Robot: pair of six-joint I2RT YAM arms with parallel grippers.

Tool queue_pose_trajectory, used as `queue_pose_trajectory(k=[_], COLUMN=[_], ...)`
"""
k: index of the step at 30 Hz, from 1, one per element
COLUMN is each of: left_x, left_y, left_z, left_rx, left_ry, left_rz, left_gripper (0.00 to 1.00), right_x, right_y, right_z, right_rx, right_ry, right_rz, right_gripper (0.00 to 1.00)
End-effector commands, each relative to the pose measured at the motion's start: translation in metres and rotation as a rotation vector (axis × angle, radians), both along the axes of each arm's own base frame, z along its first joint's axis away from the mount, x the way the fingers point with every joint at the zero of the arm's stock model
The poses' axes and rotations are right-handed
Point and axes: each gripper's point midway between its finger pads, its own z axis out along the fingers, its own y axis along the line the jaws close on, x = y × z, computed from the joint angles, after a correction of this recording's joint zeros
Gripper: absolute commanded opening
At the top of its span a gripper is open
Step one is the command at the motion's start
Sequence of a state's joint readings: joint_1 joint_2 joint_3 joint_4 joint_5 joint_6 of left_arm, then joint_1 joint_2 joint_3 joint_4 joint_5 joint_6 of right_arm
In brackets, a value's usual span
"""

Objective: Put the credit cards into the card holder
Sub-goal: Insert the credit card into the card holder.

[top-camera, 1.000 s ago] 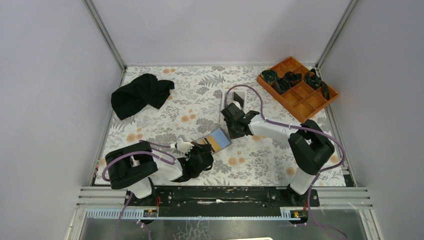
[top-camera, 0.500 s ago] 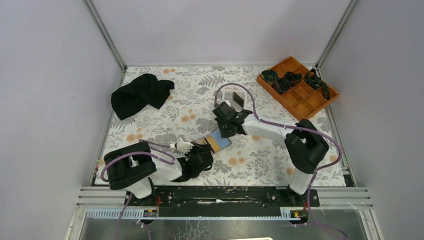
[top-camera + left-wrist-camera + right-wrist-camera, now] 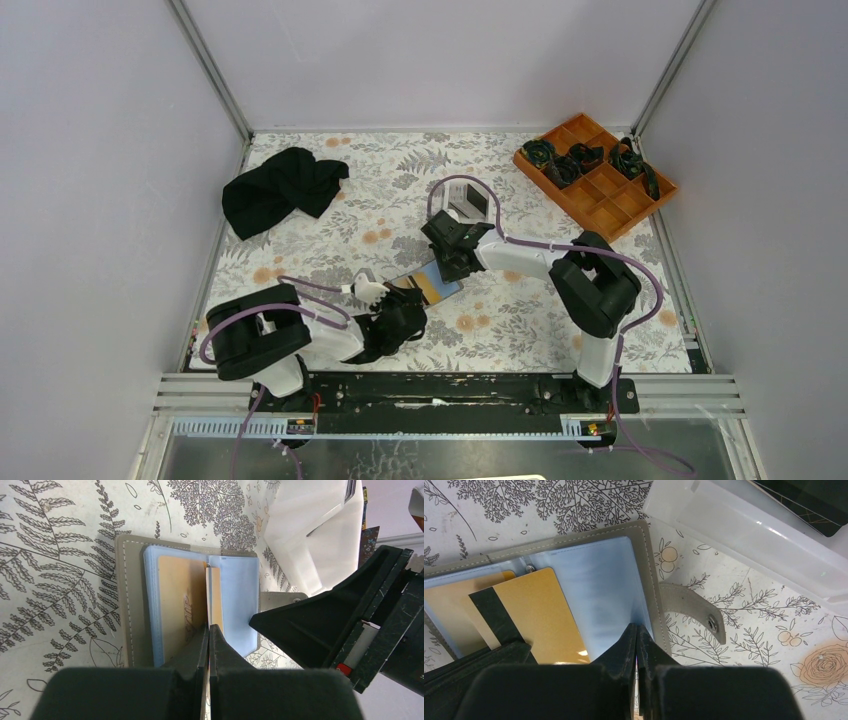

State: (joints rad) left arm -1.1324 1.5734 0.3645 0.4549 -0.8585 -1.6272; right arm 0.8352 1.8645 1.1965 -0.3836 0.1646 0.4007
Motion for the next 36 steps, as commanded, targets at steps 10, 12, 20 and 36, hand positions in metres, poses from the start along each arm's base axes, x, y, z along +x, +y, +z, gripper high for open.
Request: queue_pose_trajectory(k=[10,12,20,36], left_x=[-0.015,-0.014,-0.012,-0.006], left_y=[0.035,0.038,0.029,0.02], left_z=[-0.022,-0.021,-0.02,-0.006], left_rx=[0.125,0.101,0.028,-0.151], left_ry=[0.032,0.023,0.012,-0.047], left_rz=[0.004,0.019,0.007,-0.018], left_gripper=[0.0,0.0,0.0,0.0], right_x=[-0.01,-0.012,-0.016,-0.019], right_y=[-0.013,-0.015,-0.017,-0.018], right_z=[-0.022,-0.025,-0.029,-0.032], right_rx=[-0.059,-0.063,-0.068,-0.067], right_ry=[0.035,0.042,0.057,0.067], right_rz=[-0.022,-0.022,-0.024,-0.021], right_gripper=[0.03,0.03,0.03,0.03])
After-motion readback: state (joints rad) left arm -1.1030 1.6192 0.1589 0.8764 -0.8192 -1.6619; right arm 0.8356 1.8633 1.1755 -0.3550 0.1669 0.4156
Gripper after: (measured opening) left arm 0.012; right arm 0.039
